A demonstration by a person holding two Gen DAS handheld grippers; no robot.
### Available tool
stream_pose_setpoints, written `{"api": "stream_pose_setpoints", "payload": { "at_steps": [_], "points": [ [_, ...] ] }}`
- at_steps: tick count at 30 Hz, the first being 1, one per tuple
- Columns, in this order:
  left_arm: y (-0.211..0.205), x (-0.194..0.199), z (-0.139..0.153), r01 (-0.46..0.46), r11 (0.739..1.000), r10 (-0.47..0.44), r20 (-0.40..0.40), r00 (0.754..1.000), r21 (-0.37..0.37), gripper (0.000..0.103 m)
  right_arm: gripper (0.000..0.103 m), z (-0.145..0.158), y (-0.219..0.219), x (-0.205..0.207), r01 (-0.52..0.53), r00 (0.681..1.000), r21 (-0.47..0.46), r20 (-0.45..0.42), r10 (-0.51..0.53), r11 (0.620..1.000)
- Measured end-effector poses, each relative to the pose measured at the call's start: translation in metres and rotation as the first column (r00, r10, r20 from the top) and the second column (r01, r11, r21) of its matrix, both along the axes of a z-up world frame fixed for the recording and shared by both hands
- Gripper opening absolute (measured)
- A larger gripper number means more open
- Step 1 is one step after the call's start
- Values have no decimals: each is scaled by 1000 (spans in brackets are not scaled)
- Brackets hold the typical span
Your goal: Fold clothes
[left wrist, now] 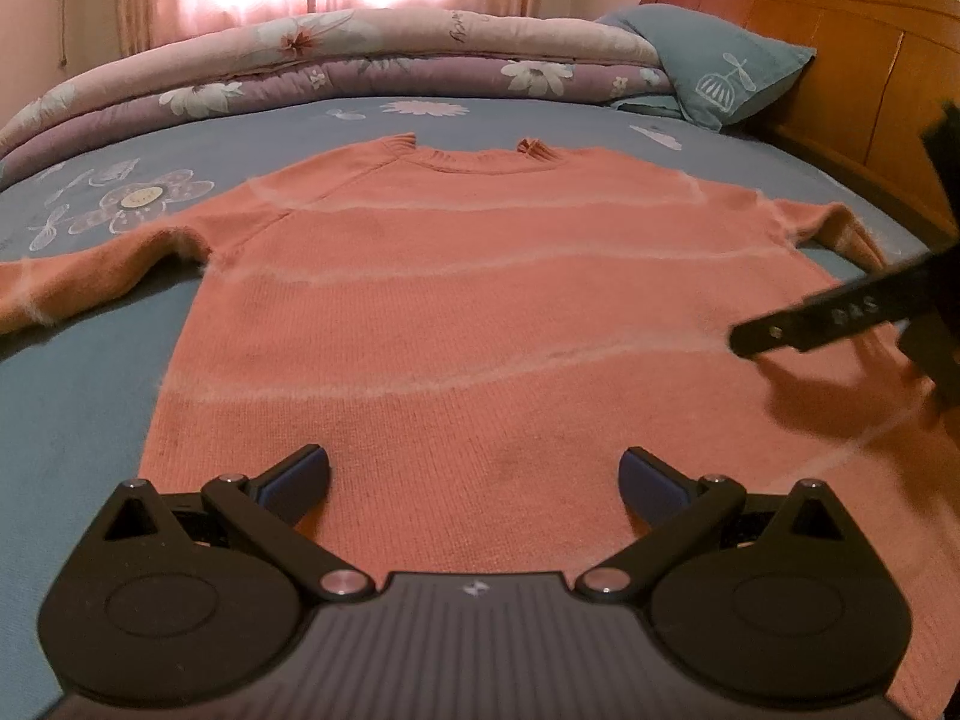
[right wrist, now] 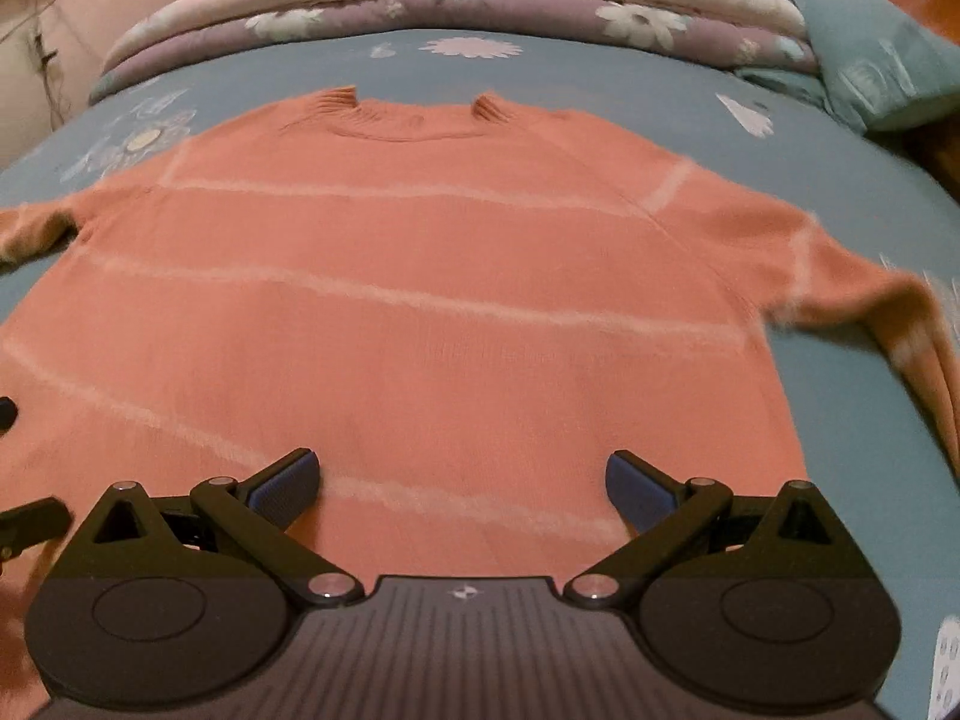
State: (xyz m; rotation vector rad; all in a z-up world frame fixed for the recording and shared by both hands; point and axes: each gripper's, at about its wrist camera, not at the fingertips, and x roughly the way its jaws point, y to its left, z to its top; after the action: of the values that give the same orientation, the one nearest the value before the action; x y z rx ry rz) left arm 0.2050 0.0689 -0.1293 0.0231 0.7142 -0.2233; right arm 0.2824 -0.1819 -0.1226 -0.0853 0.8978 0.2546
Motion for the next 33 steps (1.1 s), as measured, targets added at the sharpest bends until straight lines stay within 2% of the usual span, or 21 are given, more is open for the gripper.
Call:
{"api": "stream_pose_setpoints", "payload": {
  "at_steps": [5,10,12,16,21,24,27,33],
  "points": [
    [-2,1,-1,-4,1000,4,2,1000,13,102,103,2,-9,-7,-24,999,-18,-32,24,1000],
    [-3,-1,-1,-4,1000,4,8,1000,19,102,103,10,-7,-15,60,998,-11,-35,-60,998],
    [-3,-1,-1,-2,1000,2,10,1000,22,102,103,19,-1,-17,62,998,51,-15,-61,997],
    [-3,-1,-2,-2,1000,1,11,1000,24,102,103,35,16,-11,-9,1000,207,5,8,978],
    [-3,-1,-2,0,1000,0,13,1000,23,102,103,24,26,11,-6,999,321,-47,23,947],
    [-2,-2,-2,2,1000,-2,12,1000,20,102,103,9,9,20,63,997,313,-72,-42,948],
    [-1,-1,-1,2,1000,-3,11,1000,17,102,103,8,-21,15,110,993,381,-74,-89,918],
    [-4,-1,-2,-2,1000,2,13,1000,25,102,103,14,-57,-7,215,976,351,-107,-189,911]
  ]
}}
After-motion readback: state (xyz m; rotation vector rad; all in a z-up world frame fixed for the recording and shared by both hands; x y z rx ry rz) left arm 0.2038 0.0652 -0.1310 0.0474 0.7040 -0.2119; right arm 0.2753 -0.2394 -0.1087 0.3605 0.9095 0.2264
